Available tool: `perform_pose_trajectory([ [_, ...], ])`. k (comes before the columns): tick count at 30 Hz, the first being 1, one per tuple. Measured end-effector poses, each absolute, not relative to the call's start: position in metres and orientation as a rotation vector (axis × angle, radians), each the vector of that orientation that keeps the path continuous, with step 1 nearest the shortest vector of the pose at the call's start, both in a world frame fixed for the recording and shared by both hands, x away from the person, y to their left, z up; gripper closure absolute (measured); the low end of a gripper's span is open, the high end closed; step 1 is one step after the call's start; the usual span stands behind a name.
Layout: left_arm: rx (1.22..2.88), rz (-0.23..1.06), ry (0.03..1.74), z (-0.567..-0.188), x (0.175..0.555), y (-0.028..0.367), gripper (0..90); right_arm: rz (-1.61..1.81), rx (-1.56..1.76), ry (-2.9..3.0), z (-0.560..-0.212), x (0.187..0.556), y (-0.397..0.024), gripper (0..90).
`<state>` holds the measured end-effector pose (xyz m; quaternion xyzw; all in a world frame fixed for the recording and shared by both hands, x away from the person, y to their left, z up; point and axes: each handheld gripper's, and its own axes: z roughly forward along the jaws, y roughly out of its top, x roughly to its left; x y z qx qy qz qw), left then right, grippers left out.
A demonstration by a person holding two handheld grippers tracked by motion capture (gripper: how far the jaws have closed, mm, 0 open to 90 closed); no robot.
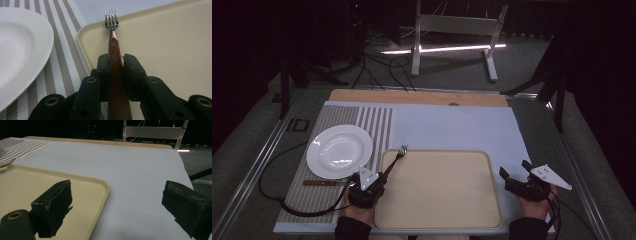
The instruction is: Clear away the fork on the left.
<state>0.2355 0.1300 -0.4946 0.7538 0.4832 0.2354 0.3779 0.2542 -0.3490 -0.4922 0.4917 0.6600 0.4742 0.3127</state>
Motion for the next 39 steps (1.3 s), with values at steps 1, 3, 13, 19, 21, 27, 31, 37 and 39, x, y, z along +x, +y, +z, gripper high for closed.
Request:
perform_pose_trajectory([
  [1, 1.930, 0.596, 1.237, -0.495, 0.232, 0.130, 77.0, 1.250, 1.298, 1.741, -0.492, 0.254, -0.349, 9.1],
  [3, 1.938, 0.594, 1.233, -0.498, 0.228, 0.130, 76.9, 1.251, 1.297, 1.741, -0.492, 0.254, -0.349, 9.1],
  [13, 1.949, 0.544, 1.203, -0.502, 0.225, 0.126, 75.7, 1.245, 1.296, 1.742, -0.493, 0.255, -0.348, 9.1],
  [19, 1.893, 0.554, 1.157, -0.495, 0.226, 0.130, 43.2, 1.245, 1.297, 1.742, -0.492, 0.255, -0.348, 9.1],
  [21, 1.878, 0.570, 1.148, -0.493, 0.228, 0.132, 28.6, 1.245, 1.297, 1.743, -0.492, 0.255, -0.348, 9.1],
  [27, 1.861, 0.585, 1.099, -0.484, 0.232, 0.139, 12.1, 1.247, 1.295, 1.746, -0.493, 0.255, -0.348, 9.1],
  [31, 1.846, 0.590, 1.076, -0.476, 0.235, 0.146, 6.9, 1.248, 1.296, 1.745, -0.493, 0.255, -0.348, 9.1],
  [37, 1.812, 0.616, 1.061, -0.465, 0.241, 0.166, 1.8, 1.247, 1.296, 1.746, -0.493, 0.255, -0.348, 9.1],
  [39, 1.805, 0.626, 1.060, -0.464, 0.242, 0.170, 0.8, 1.247, 1.295, 1.747, -0.493, 0.255, -0.348, 9.1],
])
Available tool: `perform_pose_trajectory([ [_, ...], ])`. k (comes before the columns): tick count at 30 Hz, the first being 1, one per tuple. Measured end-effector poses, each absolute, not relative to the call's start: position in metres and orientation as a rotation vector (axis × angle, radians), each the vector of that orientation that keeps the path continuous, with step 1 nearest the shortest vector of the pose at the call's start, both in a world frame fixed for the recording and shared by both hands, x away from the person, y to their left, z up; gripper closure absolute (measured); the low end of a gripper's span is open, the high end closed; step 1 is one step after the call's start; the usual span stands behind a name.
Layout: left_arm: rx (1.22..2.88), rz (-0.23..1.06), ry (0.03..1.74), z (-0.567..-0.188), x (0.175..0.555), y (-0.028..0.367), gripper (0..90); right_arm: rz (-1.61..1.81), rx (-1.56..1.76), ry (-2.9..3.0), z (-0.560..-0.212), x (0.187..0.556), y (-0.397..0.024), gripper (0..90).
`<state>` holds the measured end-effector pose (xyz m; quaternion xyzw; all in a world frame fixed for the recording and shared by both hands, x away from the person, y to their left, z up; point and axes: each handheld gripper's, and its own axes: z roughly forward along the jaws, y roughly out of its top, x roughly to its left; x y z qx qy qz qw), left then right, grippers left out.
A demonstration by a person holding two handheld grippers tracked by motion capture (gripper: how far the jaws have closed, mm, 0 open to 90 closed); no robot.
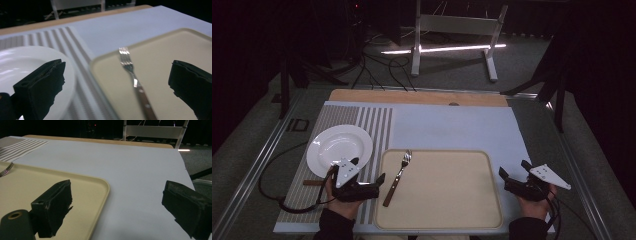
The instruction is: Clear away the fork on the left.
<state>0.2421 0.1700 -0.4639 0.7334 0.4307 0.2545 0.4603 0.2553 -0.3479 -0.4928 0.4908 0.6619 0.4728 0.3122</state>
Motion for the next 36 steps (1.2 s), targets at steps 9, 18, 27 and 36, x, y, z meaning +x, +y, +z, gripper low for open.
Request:
perform_pose_trajectory([
  [9, 1.757, 0.643, 1.048, -0.456, 0.248, 0.214, 0.2, 1.244, 1.295, 1.752, -0.493, 0.256, -0.347, 9.1],
  [18, 1.727, 0.650, 1.076, -0.467, 0.248, 0.258, 0.1, 1.240, 1.295, 1.760, -0.494, 0.257, -0.347, 9.1],
  [27, 1.721, 0.666, 1.111, -0.478, 0.243, 0.282, 0.1, 1.241, 1.285, 1.765, -0.494, 0.257, -0.346, 9.1],
  [36, 1.710, 0.673, 1.152, -0.485, 0.239, 0.293, 0.2, 1.238, 1.276, 1.774, -0.493, 0.258, -0.345, 9.1],
])
